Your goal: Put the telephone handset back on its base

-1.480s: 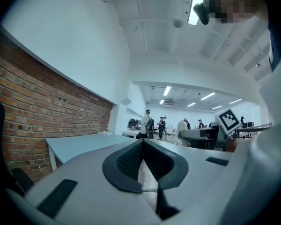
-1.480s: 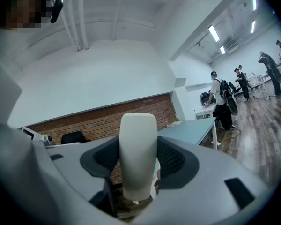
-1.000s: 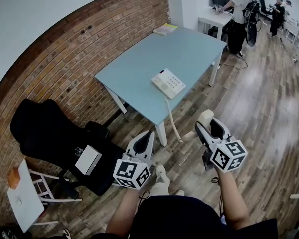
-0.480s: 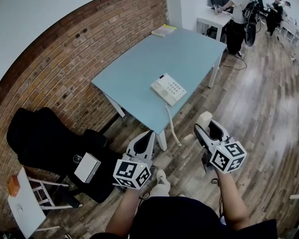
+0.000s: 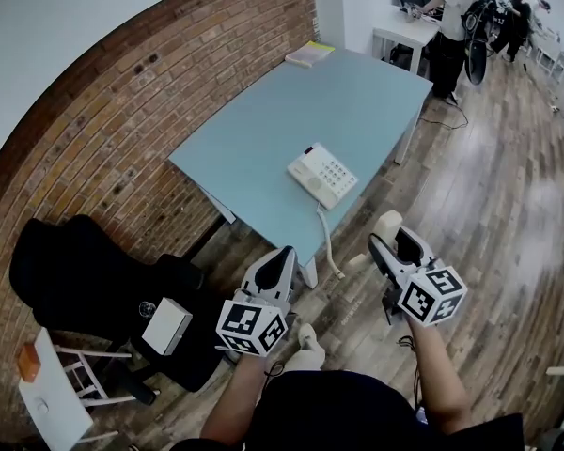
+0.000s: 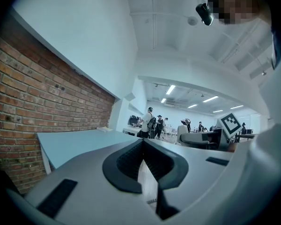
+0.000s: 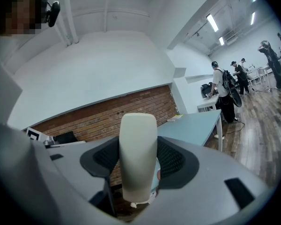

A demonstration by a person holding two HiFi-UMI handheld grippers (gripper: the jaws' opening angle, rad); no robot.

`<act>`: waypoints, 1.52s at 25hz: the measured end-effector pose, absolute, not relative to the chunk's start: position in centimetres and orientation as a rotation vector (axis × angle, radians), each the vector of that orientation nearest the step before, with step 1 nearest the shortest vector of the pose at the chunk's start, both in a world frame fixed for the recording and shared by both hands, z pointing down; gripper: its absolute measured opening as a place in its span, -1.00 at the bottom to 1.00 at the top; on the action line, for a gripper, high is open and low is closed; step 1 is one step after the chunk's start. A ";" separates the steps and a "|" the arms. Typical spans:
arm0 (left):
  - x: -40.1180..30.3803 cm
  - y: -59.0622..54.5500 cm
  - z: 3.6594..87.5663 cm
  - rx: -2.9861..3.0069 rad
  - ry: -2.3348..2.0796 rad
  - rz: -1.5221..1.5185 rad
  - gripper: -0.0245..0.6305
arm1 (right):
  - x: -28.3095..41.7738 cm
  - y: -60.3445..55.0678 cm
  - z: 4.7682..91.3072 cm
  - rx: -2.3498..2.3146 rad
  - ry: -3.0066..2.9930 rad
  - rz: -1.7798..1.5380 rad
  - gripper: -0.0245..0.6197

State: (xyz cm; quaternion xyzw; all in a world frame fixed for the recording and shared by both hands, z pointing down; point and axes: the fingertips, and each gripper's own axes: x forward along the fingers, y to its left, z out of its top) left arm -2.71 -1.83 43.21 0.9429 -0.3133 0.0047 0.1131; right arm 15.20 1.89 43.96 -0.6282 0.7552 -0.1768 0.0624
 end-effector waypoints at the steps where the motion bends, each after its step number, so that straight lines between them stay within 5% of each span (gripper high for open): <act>1: -2.6 -2.3 43.3 2.765 -0.914 0.013 -0.90 | 15.2 1.4 44.0 -1.902 2.282 -0.536 -0.15; 38: -5.4 -16.6 45.1 2.731 -0.802 0.007 -0.90 | 12.5 -13.3 44.6 -2.021 2.224 -0.592 -0.15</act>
